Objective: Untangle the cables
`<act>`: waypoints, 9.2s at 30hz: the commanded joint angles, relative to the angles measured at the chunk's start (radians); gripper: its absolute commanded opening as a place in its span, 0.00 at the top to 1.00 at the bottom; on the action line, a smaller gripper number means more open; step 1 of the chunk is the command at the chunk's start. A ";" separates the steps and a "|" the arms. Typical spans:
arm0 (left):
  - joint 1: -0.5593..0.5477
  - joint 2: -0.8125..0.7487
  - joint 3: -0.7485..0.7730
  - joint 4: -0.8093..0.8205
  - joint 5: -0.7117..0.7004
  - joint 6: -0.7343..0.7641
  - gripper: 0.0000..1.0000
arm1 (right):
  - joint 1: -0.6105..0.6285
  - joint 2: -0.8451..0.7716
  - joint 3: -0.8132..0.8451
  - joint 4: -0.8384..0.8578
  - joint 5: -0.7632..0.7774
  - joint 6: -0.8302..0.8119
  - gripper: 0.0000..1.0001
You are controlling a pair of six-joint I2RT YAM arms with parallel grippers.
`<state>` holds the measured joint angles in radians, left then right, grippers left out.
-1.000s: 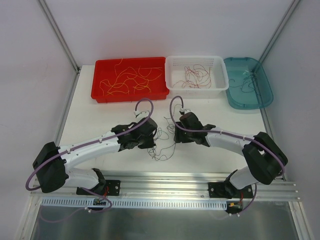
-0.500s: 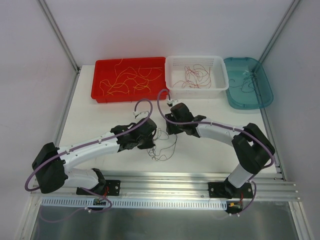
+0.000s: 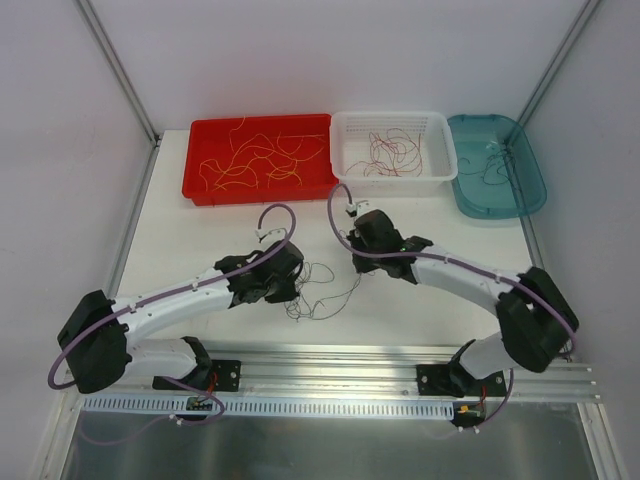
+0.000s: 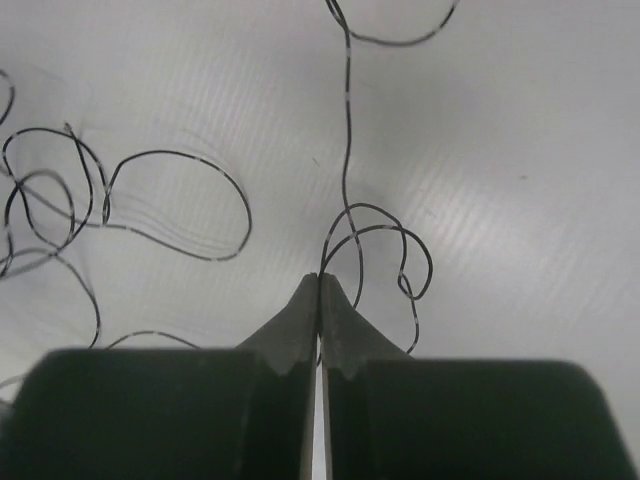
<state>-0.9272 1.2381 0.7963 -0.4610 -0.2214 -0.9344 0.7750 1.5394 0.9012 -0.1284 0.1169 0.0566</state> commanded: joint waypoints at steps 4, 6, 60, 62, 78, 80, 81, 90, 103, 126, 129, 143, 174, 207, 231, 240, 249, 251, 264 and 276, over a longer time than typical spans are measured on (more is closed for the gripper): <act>0.183 -0.127 -0.107 -0.027 -0.012 0.017 1.00 | -0.101 -0.378 0.018 -0.197 0.069 -0.052 0.99; 0.235 -0.163 -0.129 -0.028 -0.001 0.046 1.00 | -0.150 -0.490 0.034 -0.279 0.043 -0.052 0.99; 0.051 0.478 0.310 0.073 0.085 0.052 0.36 | -0.379 -0.823 0.274 -0.643 -0.230 -0.064 0.99; 0.051 0.515 0.322 0.071 0.056 0.042 0.41 | -0.382 -0.826 0.268 -0.639 -0.241 -0.061 0.99; 0.051 0.675 0.391 0.071 -0.059 0.023 0.62 | -0.381 -0.849 0.251 -0.654 -0.240 -0.063 0.99; 0.051 0.689 0.388 0.068 -0.076 0.023 0.72 | -0.381 -0.851 0.248 -0.655 -0.235 -0.067 0.99; 0.051 0.690 0.386 0.067 -0.082 0.029 0.76 | -0.381 -0.852 0.248 -0.662 -0.230 -0.070 0.99; 0.200 0.588 0.308 -0.014 -0.217 0.132 1.00 | -0.382 -0.878 0.320 -0.783 0.078 -0.146 0.99; 0.746 0.301 0.307 -0.143 -0.327 0.393 1.00 | -0.382 -0.884 0.444 -0.930 0.590 -0.175 0.99; 0.892 -0.021 0.204 -0.113 0.026 0.629 0.87 | -0.379 -0.791 0.291 -0.706 -0.084 -0.095 0.99; 0.889 -0.078 0.152 -0.091 0.115 0.631 0.72 | -0.381 -0.760 0.314 -0.636 -0.290 -0.081 0.99; 0.890 -0.230 0.069 -0.011 0.220 0.649 0.14 | -0.066 -0.521 0.122 -0.329 -0.206 0.110 0.55; 0.890 -0.238 0.055 -0.002 0.300 0.649 0.01 | -0.048 -0.061 0.036 -0.286 0.273 0.385 0.03; 0.890 -0.229 0.055 -0.004 0.295 0.649 0.01 | -0.187 0.006 -0.022 -0.321 0.242 0.447 0.99; 0.890 -0.243 0.055 -0.002 0.274 0.652 0.01 | -0.813 -0.246 0.835 -0.512 0.168 0.126 0.99; 0.890 -0.224 0.055 -0.002 0.295 0.652 0.01 | -1.003 -0.055 0.904 -0.269 0.133 0.193 0.99; 0.890 -0.201 0.057 -0.004 0.307 0.651 0.01 | -1.051 0.166 0.967 -0.162 0.076 0.181 0.99; 0.890 -0.192 0.057 -0.004 0.313 0.651 0.01 | -1.051 0.201 0.978 -0.148 0.060 0.173 0.99; 0.890 -0.154 0.058 -0.004 0.332 0.651 0.01 | -1.056 0.501 1.006 -0.174 -0.060 0.212 0.72; 0.890 -0.131 0.063 -0.004 0.393 0.638 0.01 | -1.014 0.169 0.731 -0.243 -0.102 0.219 0.10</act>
<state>-0.0330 1.0981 0.8536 -0.4828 0.1291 -0.2958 -0.2653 1.9034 1.6924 -0.3542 0.0326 0.2737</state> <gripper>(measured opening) 0.992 0.878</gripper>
